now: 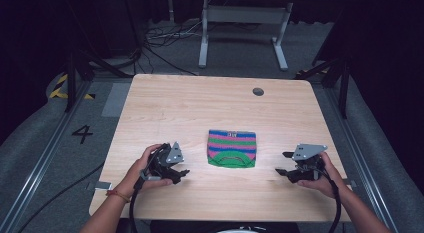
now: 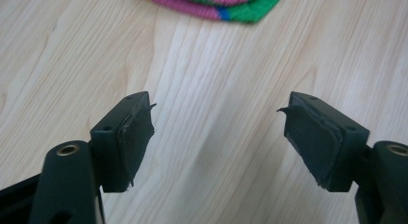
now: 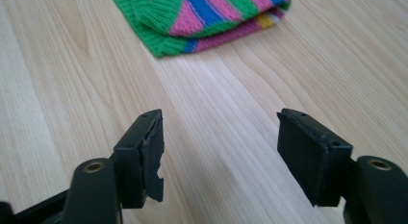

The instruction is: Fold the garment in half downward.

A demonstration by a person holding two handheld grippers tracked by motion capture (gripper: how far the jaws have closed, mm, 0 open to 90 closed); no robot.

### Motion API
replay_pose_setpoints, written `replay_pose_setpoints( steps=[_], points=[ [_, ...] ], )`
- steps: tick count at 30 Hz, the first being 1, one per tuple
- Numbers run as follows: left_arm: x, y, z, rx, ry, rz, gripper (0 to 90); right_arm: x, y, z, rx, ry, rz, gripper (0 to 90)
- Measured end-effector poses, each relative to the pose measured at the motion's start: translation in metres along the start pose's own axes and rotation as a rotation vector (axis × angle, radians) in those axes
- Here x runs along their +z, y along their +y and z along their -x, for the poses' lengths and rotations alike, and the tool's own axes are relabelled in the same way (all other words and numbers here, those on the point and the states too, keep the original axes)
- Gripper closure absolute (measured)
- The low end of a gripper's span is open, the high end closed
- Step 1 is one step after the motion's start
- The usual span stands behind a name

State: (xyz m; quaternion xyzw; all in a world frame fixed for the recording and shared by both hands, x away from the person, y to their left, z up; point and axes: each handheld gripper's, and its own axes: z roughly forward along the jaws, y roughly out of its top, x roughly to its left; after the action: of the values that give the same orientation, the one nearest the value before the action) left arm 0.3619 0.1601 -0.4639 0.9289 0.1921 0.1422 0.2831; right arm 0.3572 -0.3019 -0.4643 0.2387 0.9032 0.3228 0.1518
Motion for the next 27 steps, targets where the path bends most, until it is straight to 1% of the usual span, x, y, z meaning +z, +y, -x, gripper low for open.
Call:
replay_pose_setpoints(
  steps=[1,2,3,4,6,8,11,13,15,17,18,20,21,22,23,25,26,27],
  points=[
    [0.0,0.0,0.0,0.0,0.0,0.0,24.7,-0.002,-0.004,0.002,0.005,-0.007,-0.001,33.1],
    [-0.002,-0.006,-0.003,-0.009,-0.003,-0.003,24.6,-0.004,-0.006,0.003,0.008,-0.011,-0.003,32.6],
    [-0.003,-0.01,-0.004,-0.003,0.007,-0.008,24.4,-0.006,-0.009,0.004,0.013,-0.019,-0.004,32.0],
    [-0.003,-0.01,-0.004,-0.003,0.007,-0.008,24.1,-0.006,-0.009,0.004,0.013,-0.019,-0.004,32.0],
    [-0.004,-0.018,-0.008,-0.029,0.007,-0.012,23.2,-0.011,-0.017,0.007,0.033,-0.032,-0.002,31.4],
    [-0.007,-0.024,-0.009,-0.047,0.014,-0.008,23.1,-0.015,-0.022,0.009,0.04,-0.045,0.0,30.8],
    [-0.012,-0.034,-0.012,-0.078,0.02,-0.001,22.7,-0.022,-0.033,0.011,0.055,-0.05,0.004,30.0],
    [-0.016,-0.042,-0.012,-0.093,0.031,-0.001,22.9,-0.025,-0.04,0.011,0.061,-0.071,-0.004,29.1],
    [-0.021,-0.05,-0.013,-0.121,0.034,0.012,22.9,-0.029,-0.048,0.012,0.072,-0.074,0.002,29.0],
    [-0.025,-0.06,-0.013,-0.147,0.035,0.024,22.9,-0.034,-0.059,0.014,0.095,-0.082,0.013,28.8],
    [-0.027,-0.065,-0.013,-0.156,0.036,0.026,22.9,-0.037,-0.065,0.014,0.117,-0.084,0.017,28.5],
    [-0.032,-0.075,-0.014,-0.182,0.021,0.036,22.0,-0.041,-0.075,0.016,0.15,-0.089,0.024,27.6],
    [-0.034,-0.082,-0.015,-0.2,0.006,0.051,21.3,-0.043,-0.079,0.015,0.158,-0.092,0.028,27.1],
    [-0.036,-0.087,-0.014,-0.212,0.012,0.06,21.4,-0.046,-0.086,0.015,0.18,-0.09,0.041,26.6],
    [-0.037,-0.092,-0.015,-0.228,0.016,0.067,21.4,-0.048,-0.091,0.014,0.192,-0.087,0.05,26.2],
    [-0.039,-0.101,-0.016,-0.259,0.005,0.08,21.1,-0.051,-0.101,0.013,0.219,-0.088,0.061,25.4],
    [-0.039,-0.101,-0.016,-0.259,0.005,0.08,21.0,-0.051,-0.101,0.013,0.219,-0.088,0.061,25.4],
    [-0.04,-0.107,-0.016,-0.273,-0.01,0.083,21.0,-0.052,-0.105,0.013,0.235,-0.088,0.065,25.3]
  ],
)
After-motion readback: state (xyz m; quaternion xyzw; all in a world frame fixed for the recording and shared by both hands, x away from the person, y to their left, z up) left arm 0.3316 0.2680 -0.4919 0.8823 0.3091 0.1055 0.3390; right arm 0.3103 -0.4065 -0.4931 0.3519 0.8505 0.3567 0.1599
